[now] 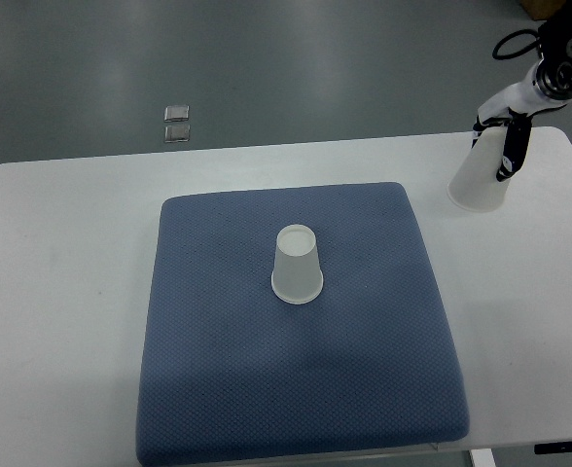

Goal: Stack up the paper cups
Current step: 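Carry the held cup over the upside-down cup on the pad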

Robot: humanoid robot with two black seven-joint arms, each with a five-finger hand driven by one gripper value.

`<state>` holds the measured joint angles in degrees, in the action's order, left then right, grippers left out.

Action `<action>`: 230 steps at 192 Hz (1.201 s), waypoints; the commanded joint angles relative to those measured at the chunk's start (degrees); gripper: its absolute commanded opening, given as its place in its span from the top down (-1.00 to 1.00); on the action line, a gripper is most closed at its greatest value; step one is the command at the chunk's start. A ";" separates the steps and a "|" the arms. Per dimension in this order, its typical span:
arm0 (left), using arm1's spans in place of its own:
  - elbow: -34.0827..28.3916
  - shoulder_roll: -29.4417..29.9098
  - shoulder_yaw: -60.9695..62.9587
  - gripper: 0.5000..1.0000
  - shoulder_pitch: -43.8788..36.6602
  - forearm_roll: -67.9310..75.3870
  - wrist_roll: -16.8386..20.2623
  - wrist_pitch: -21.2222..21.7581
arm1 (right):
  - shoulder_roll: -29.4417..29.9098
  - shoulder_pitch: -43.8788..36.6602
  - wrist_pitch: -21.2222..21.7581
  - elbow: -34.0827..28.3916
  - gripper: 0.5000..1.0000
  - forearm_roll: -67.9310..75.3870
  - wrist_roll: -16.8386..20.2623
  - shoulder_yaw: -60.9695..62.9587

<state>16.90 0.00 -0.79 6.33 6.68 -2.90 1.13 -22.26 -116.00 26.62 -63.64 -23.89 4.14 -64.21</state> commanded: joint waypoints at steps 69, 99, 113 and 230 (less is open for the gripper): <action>0.24 0.00 0.17 -1.00 0.09 0.00 0.09 0.01 | 0.82 -17.51 7.92 -5.53 0.27 -0.45 -0.10 0.14; 0.15 0.00 0.09 -1.00 0.00 0.00 0.00 0.01 | 2.05 -17.86 7.92 -5.62 0.27 -0.19 -0.10 0.31; 0.06 0.00 0.09 -1.00 0.09 0.00 0.00 0.01 | 3.19 -17.95 7.30 -5.62 0.27 -0.01 -0.19 0.49; 0.06 0.00 0.00 -1.00 0.00 0.00 0.00 0.01 | 20.68 -17.51 4.05 -5.53 0.27 12.38 -0.19 10.07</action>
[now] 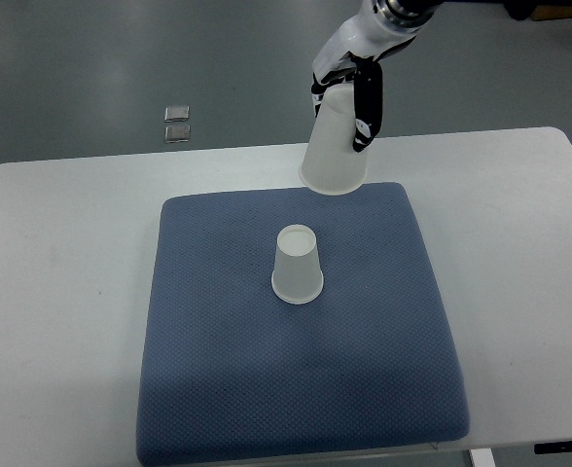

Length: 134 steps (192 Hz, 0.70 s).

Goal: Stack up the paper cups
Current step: 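Carry the held cup over the upside-down cup on the pad, then lower the held cup down onto the upside-down cup, nesting them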

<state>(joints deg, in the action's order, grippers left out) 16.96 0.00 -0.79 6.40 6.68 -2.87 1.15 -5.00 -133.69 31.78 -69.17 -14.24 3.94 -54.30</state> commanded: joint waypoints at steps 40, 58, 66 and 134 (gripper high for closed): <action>0.00 0.00 0.00 -1.00 0.02 0.00 -0.03 -0.01 | 5.00 1.76 -4.00 0.00 0.26 5.18 0.01 0.07; 0.00 0.00 0.00 -1.00 -0.07 0.00 -0.03 -0.01 | 5.00 2.46 -4.62 -0.08 0.27 5.18 0.10 0.07; 0.00 0.00 0.00 -1.00 -0.07 0.00 0.06 -0.01 | 5.00 2.64 -4.88 -0.08 0.27 5.27 0.10 0.07; 0.00 0.00 0.00 -1.00 0.02 0.00 0.06 -0.01 | 5.00 5.72 -7.34 -0.17 0.26 6.24 0.10 -0.11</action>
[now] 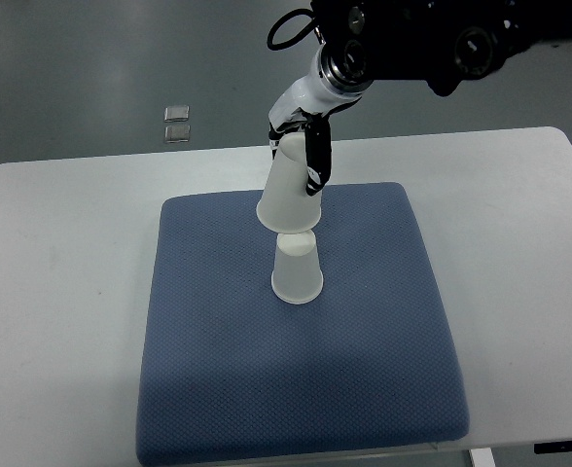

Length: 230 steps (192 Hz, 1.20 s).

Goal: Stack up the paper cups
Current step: 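Lower the held cup down onto the upside-down cup, nesting them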

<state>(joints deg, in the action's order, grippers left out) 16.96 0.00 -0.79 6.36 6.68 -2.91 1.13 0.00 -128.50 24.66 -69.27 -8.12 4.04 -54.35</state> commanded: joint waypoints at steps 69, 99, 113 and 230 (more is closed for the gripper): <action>0.00 0.00 0.00 -1.00 0.06 0.00 0.01 0.01 | 0.00 2.81 -3.39 -2.37 0.25 0.12 0.09 -0.15; -0.08 0.00 0.00 -1.00 -0.03 0.00 0.01 0.01 | 0.00 3.87 -5.23 -2.37 0.23 0.12 0.09 -0.67; -0.17 0.00 0.00 -1.00 -0.03 0.00 0.01 0.01 | 0.00 4.49 -5.50 -2.37 0.22 0.12 0.09 -0.67; -0.17 0.00 0.00 -1.00 -0.03 0.00 0.01 0.01 | 0.00 5.45 -5.59 -2.63 0.15 0.12 0.44 -0.67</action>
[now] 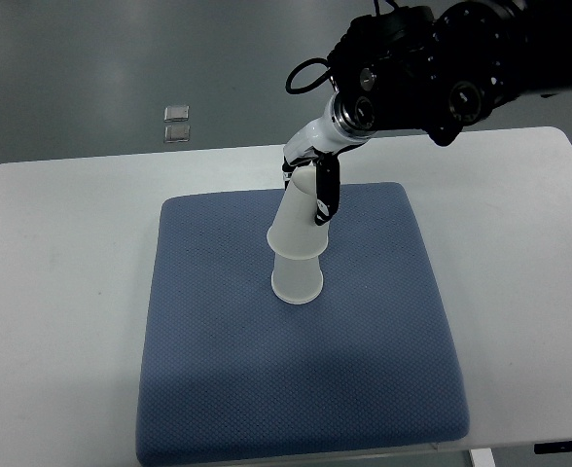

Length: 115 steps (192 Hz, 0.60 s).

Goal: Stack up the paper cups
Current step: 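Lower the held cup down onto the upside-down cup, nesting them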

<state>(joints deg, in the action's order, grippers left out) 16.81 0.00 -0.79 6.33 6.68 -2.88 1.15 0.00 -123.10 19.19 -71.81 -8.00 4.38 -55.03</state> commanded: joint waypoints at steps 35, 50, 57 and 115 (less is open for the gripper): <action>-0.02 0.00 0.00 -1.00 0.00 0.00 -0.02 -0.01 | 0.00 0.40 -0.29 -0.08 0.12 0.00 0.11 0.01; -0.02 0.00 0.00 -1.00 0.00 0.00 -0.02 -0.01 | 0.00 0.49 -0.38 -0.08 0.12 0.00 0.11 0.01; -0.02 0.00 0.00 -1.00 0.00 0.00 -0.02 -0.01 | 0.00 0.67 -0.38 -0.08 0.11 0.00 0.11 0.01; -0.02 0.00 0.00 -1.00 0.09 0.00 -0.02 -0.01 | 0.00 1.55 -1.96 -0.08 0.07 0.00 0.11 -0.08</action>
<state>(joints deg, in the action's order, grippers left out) 16.78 0.00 -0.79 6.35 6.68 -2.91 1.13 0.00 -121.91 17.76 -71.90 -8.00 4.49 -55.11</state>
